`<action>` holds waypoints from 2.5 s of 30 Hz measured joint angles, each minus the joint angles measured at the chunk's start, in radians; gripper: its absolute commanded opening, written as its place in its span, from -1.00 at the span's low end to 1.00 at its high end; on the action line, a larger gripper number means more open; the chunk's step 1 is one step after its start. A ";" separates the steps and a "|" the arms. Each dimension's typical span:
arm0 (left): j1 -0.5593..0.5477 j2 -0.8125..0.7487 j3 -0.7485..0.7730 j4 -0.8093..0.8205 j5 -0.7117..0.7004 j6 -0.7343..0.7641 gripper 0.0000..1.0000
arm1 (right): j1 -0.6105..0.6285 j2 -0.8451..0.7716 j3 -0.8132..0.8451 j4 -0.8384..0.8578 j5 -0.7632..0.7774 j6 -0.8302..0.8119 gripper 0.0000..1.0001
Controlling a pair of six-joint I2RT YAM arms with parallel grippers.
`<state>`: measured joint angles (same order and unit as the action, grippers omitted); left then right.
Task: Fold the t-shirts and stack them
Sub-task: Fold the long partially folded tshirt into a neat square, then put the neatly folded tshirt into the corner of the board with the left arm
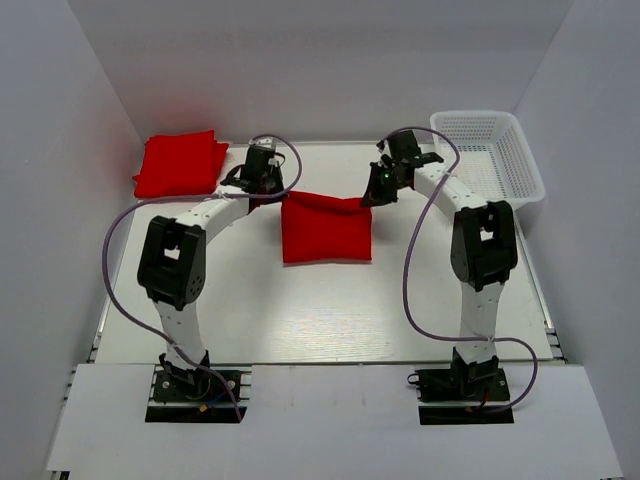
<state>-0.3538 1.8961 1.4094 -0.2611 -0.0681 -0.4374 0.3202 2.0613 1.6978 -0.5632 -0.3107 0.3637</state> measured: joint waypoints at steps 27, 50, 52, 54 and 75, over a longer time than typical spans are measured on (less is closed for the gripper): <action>0.055 0.071 0.032 -0.106 0.158 0.038 1.00 | -0.052 -0.059 -0.081 0.178 -0.063 0.094 0.81; -0.024 0.154 -0.051 0.009 0.296 0.111 -0.74 | -0.053 -0.349 -0.493 0.235 -0.031 0.047 0.81; -0.029 0.156 -0.048 0.017 0.301 0.124 -1.00 | -0.053 -0.377 -0.515 0.240 -0.011 0.047 0.81; -0.037 0.161 -0.032 0.008 0.301 0.147 -1.00 | -0.055 -0.410 -0.543 0.245 0.013 0.047 0.81; 0.047 0.127 0.402 -0.237 0.185 0.528 -1.00 | -0.063 -0.719 -0.784 0.283 0.262 0.072 0.81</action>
<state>-0.3069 2.0232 1.8111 -0.4984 0.1169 0.0910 0.2569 1.3418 0.9134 -0.2798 -0.0483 0.4358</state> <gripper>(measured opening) 0.148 0.902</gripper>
